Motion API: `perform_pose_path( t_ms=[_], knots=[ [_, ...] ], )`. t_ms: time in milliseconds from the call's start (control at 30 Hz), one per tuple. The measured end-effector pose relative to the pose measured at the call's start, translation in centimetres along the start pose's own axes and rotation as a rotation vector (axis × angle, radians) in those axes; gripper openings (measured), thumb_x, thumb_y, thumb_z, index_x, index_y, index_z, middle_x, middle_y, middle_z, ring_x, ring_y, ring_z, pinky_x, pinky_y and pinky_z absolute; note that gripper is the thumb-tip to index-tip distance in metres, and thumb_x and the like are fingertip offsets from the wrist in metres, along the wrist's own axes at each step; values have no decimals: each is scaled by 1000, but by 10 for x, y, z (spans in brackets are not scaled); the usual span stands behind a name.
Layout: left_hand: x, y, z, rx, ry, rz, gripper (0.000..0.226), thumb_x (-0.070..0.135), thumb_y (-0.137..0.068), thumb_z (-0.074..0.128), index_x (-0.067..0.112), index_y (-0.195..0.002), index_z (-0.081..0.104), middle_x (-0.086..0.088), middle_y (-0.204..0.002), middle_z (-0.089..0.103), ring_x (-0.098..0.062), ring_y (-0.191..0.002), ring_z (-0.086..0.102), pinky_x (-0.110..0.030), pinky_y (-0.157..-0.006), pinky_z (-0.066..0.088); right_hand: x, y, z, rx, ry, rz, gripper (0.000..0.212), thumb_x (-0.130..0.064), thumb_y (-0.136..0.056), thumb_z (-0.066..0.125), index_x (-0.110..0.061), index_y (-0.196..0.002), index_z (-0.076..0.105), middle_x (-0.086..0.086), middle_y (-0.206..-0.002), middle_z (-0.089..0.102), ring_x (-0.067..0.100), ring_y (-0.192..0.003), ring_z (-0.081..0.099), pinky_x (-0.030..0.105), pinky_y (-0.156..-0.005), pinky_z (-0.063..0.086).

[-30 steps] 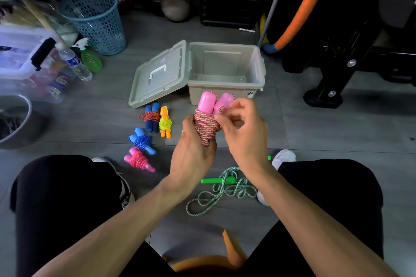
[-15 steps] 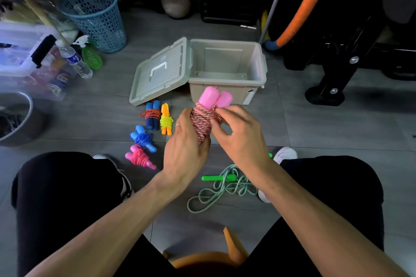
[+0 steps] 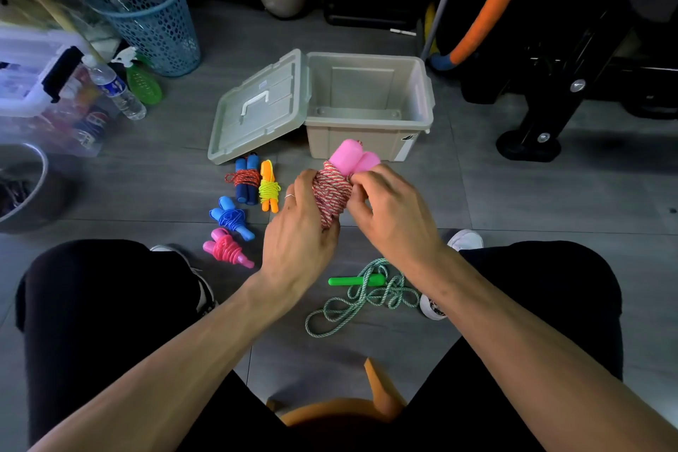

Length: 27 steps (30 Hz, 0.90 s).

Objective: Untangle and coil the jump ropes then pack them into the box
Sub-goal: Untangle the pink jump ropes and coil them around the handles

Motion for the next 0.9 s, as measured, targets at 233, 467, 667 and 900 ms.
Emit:
perform_pose_path(
  t_ms=[233,467,667,900],
  knots=[
    [-1,-7,-9,35,13,6,62,18,-82,67,10,-134,35,-15,-107,61,-37,-84,62,-43,-63,50,10,-10,-4,-32,-271,126,15,-15,-84,72,-3,-93,73,8,-84,69,16,-68,63,31,-68,53],
    [10,-10,-7,8,-105,86,59,10,-76,67,7,-130,45,-15,-106,59,-37,-74,62,-33,-53,38,18,-8,2,-105,-147,212,8,-11,-74,66,-5,-71,62,6,-67,59,25,-58,52,39,-54,48],
    [10,-9,0,-15,-108,86,60,9,-74,66,7,-131,46,-15,-107,58,-37,-74,62,-33,-52,38,19,-3,10,-100,-125,292,11,-12,-76,61,-4,-71,55,6,-71,53,27,-60,48,38,-54,42],
    [1,-13,0,-53,-11,42,57,13,-75,66,16,-128,45,-10,-111,59,-35,-92,61,-45,-68,51,7,-2,12,-147,27,180,23,-18,-75,47,1,-84,56,18,-81,59,37,-72,56,36,-60,42]
  ],
)
Point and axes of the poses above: each hand's wrist, its own y-axis away from the middle knuckle, its own z-axis out of the palm, x = y × z, the point moved 6 cm from there along -y, towards the middle knuckle
